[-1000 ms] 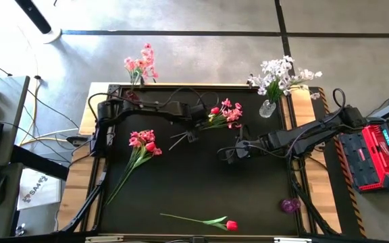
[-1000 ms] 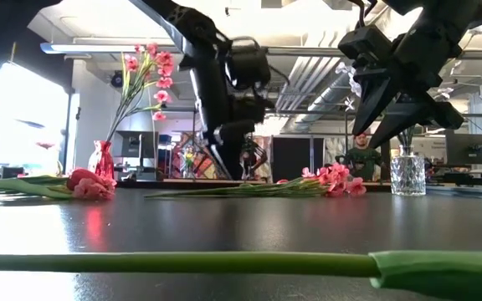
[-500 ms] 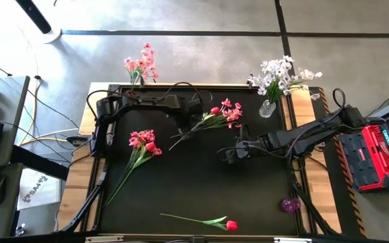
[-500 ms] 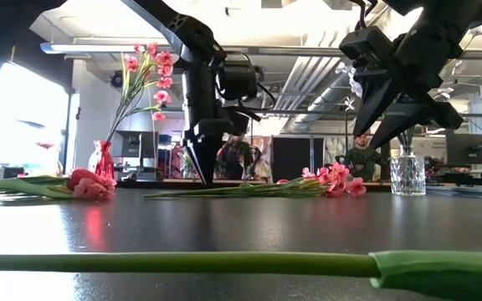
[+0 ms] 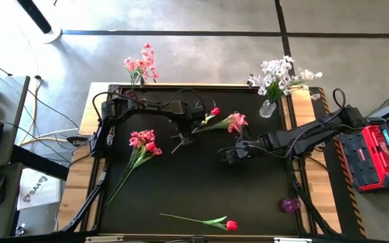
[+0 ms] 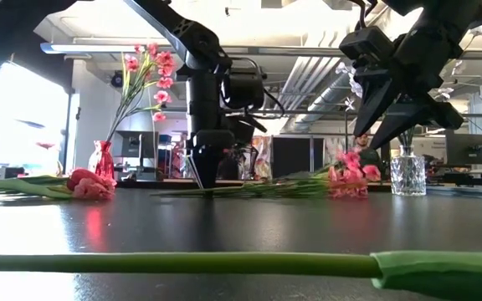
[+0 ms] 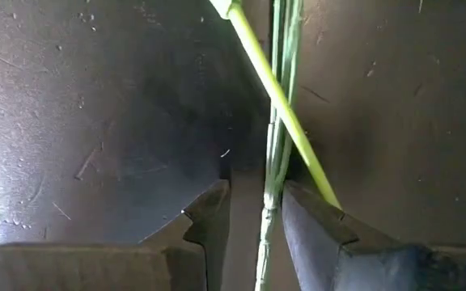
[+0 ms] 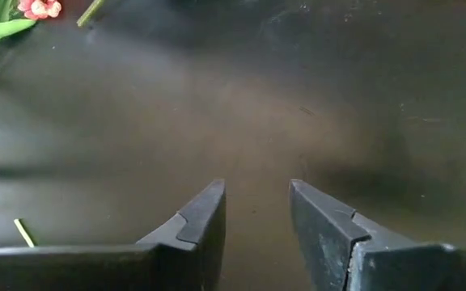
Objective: Sort flowers into vase by color
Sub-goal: Put the top pink flowers into the red flower vase
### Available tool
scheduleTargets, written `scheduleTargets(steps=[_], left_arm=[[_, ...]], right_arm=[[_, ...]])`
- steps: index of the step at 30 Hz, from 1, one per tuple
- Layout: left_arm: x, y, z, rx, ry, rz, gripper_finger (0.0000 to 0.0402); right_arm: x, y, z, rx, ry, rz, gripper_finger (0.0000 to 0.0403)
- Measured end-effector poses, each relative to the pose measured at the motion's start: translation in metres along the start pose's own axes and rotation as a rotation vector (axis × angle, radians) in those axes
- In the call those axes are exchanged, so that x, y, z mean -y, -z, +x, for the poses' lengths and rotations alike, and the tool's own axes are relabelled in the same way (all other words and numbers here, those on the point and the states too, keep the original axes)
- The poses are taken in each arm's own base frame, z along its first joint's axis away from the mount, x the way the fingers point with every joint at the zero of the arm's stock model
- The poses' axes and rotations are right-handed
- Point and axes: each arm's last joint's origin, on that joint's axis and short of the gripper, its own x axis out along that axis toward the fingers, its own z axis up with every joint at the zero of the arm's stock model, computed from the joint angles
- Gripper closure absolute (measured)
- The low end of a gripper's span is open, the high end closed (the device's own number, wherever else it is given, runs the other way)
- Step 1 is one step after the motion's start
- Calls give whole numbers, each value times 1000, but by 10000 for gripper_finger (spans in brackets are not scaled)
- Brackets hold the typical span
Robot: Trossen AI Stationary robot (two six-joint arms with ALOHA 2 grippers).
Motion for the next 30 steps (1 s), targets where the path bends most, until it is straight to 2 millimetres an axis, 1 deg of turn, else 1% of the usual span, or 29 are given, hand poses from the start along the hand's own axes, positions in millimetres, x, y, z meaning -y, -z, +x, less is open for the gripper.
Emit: scheduleTargets(steps=[2, 4, 8, 9, 13, 16, 17, 19, 20, 22, 24, 26, 27, 28, 30], left_arm=[[1, -1, 0, 4, 0, 2, 312], [1, -1, 5, -2, -3, 3, 328], [2, -1, 7, -3, -9, 6, 385], [2, -1, 6, -4, -8, 4, 392], [2, 0, -3, -25, -1, -34, 395], [1, 6, -15, -41, 58, -77, 398], [1, 7, -23, -26, 74, -89, 399], [0, 7, -47, 28, 46, -114, 400], [0, 11, -61, 27, -16, -118, 400], [2, 21, -85, -24, -215, -94, 401], [4, 28, -104, -39, -379, -50, 401], [11, 31, -124, 15, -474, 45, 401], [16, 33, -133, 46, -485, 110, 401], [24, 35, -142, 81, -497, 175, 401], [41, 36, -155, 175, -556, 252, 401]], right_arm=[[0, 0, 0, 0, 0, -1, 277], [0, 0, 0, 0, 0, -8, 277], [0, 0, 0, 0, 0, -16, 277], [0, 0, 0, 2, 1, -17, 277], [-1, -1, 0, 14, -9, -16, 277], [-7, -2, 0, 34, -68, -43, 277], [-10, -3, -1, 43, -94, -64, 277], [-14, -6, -1, 65, -140, -115, 277], [-15, -7, -1, 76, -155, -142, 277], [-16, -11, -1, 93, -160, -187, 277], [-14, -16, 0, 108, -149, -225, 277], [-12, -23, 1, 123, -136, -264, 277], [-11, -27, 2, 127, -130, -279, 277], [-9, -31, 3, 126, -127, -296, 277], [-7, -39, 4, 117, -127, -317, 277]])
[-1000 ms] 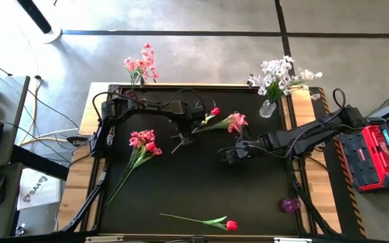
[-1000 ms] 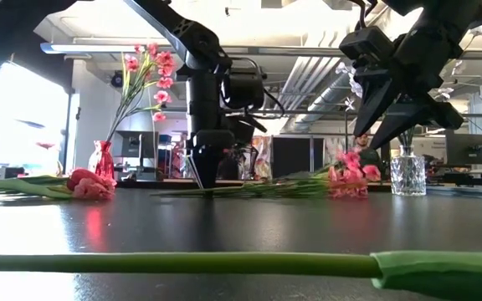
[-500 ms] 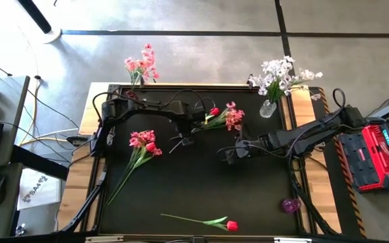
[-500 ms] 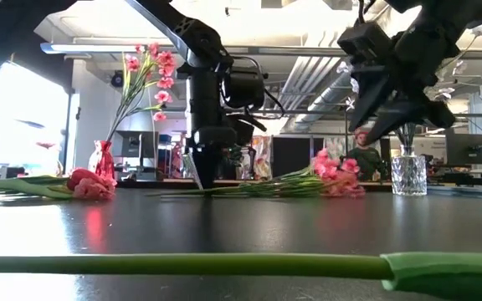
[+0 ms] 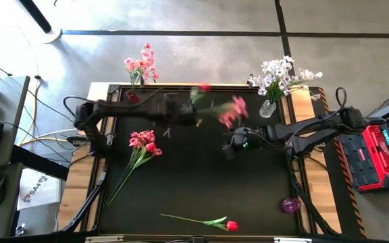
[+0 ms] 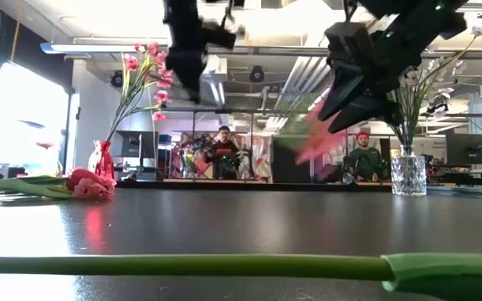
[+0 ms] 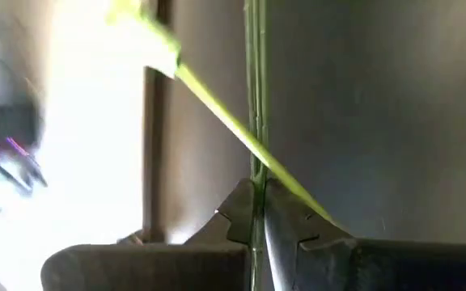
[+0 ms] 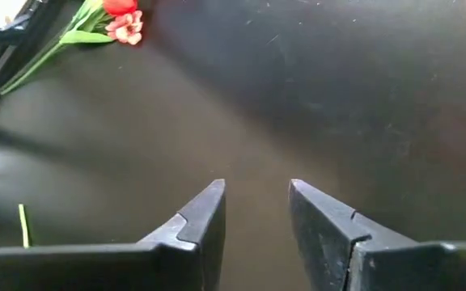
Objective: Sort flowers into vase by color
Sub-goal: Put the top pink flowers into the red flower vase
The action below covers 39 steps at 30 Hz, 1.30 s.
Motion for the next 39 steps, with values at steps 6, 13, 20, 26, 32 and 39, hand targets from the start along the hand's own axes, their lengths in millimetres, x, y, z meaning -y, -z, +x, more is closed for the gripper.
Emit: scheduleTargets(steps=[6, 13, 20, 26, 32, 39], left_arm=[[20, 0, -25, 123, 252, 209, 401], [50, 9, -7, -156, 948, 75, 401], [59, -11, 11, -161, 1022, -173, 401], [57, -15, 5, -61, 1238, -109, 401], [57, -9, -23, 251, 1930, 128, 401], [34, -10, -38, 555, 1824, 249, 401]], right_arm=[[9, -10, 2, -12, -6, -51, 277], [10, -11, 2, -52, -41, -151, 277], [10, -10, 2, -88, -72, -176, 277], [-3, 6, -1, -160, -120, -22, 277], [-14, 18, -4, -129, -91, 110, 277], [-26, 34, -9, -70, -70, 223, 277]])
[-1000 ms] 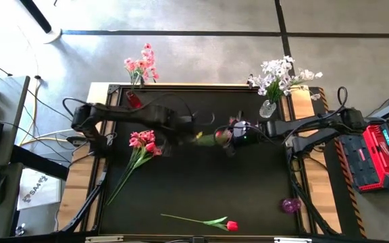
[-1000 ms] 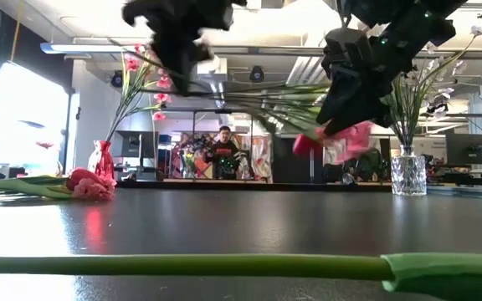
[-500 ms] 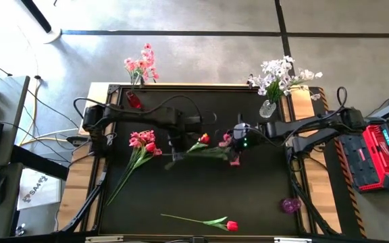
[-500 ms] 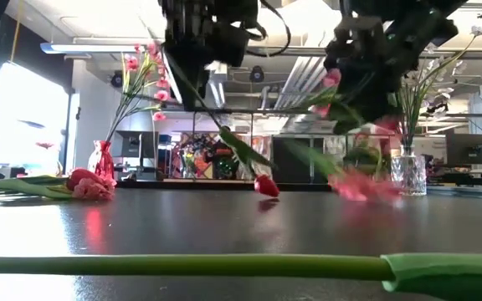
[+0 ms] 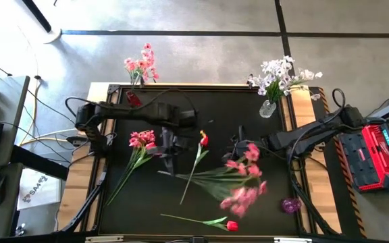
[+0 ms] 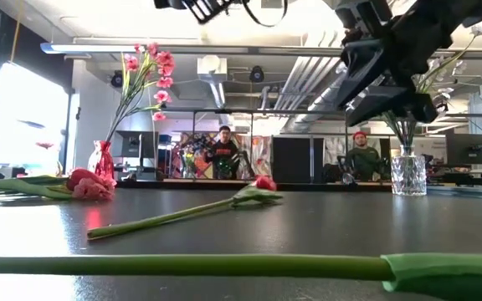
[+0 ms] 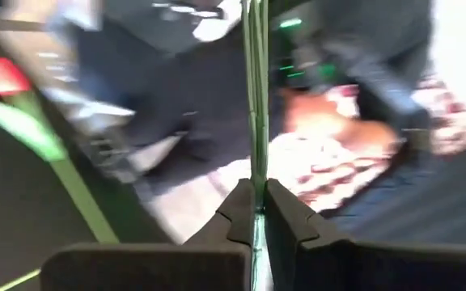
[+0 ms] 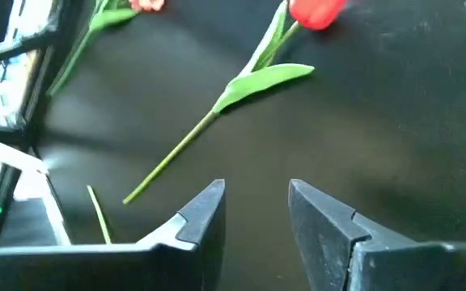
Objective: Sort flowers into vase by color
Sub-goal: Put the top pink flowers into the red flower vase
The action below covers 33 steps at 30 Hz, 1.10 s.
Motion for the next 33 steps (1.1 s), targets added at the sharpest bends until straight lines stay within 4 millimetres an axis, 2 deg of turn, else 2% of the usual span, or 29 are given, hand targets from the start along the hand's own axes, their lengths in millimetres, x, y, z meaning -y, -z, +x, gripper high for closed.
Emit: scheduleTargets(steps=[3, 6, 11, 17, 21, 27, 33], left_arm=[[3, -7, -7, -20, -196, 35, 401], [1, -15, -18, 11, -380, 43, 401], [2, -28, -55, 185, -619, -6, 401], [11, -36, -96, 392, -873, -26, 401], [22, -40, -116, 502, -937, -16, 401], [44, -45, -119, 560, -924, 62, 401], [48, -48, -107, 535, -900, 85, 401]], right_arm=[[-8, 10, -3, 47, -42, 39, 277], [-25, 21, -8, 141, -159, 25, 277], [-51, 35, -25, 387, -327, -65, 277], [-69, 39, -45, 670, -373, -193, 277], [-77, 37, -59, 842, -348, -268, 277], [-82, 26, -82, 1081, -184, -223, 276], [-85, 4, -97, 1209, -279, -273, 251]])
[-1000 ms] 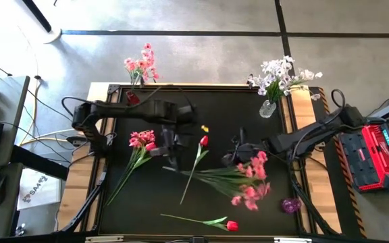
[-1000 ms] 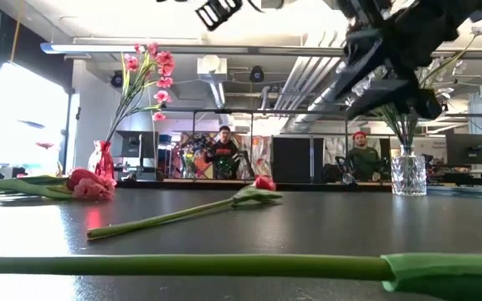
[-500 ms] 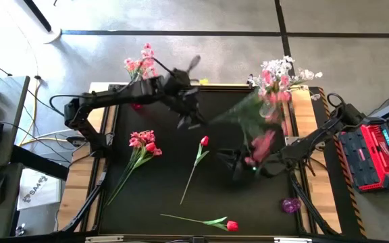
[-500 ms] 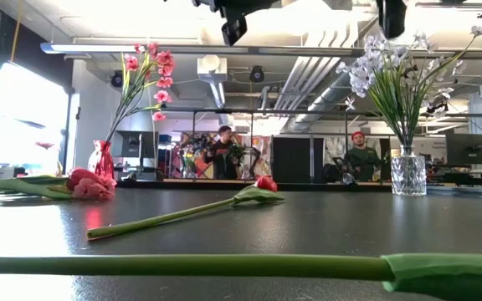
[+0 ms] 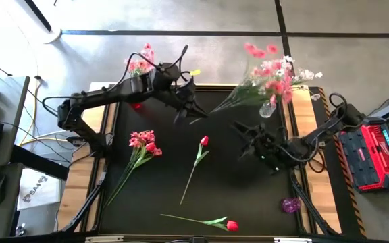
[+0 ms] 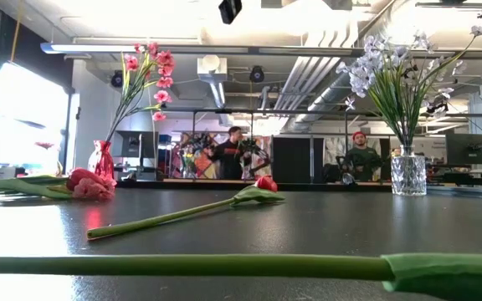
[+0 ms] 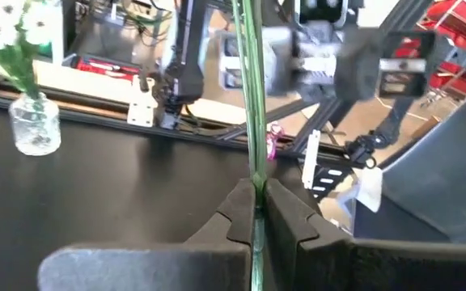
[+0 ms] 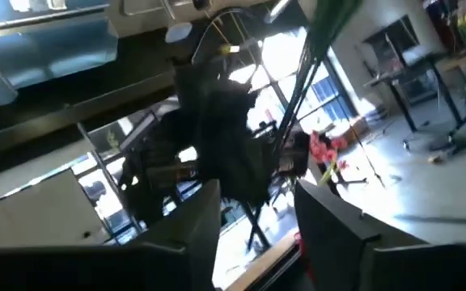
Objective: Sort flowers into vase by color
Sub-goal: Put the top pink flowers into the red flower vase
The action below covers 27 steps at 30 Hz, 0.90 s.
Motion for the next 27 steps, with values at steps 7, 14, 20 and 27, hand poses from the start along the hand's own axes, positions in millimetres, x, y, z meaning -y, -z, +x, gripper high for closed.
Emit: scheduleTargets(steps=[7, 14, 20, 27], left_arm=[[16, 2, 9, -11, 37, 62, 401], [19, 10, 12, -73, -34, 52, 401], [17, 19, 11, -158, -70, 29, 401], [23, 28, 13, -237, -64, 2, 393]], right_arm=[[12, 3, 19, 18, 44, -15, 183], [15, 3, 30, 39, -127, 0, 200], [17, 3, 34, 42, -114, -21, 343], [21, 12, 36, -32, -83, -29, 399]])
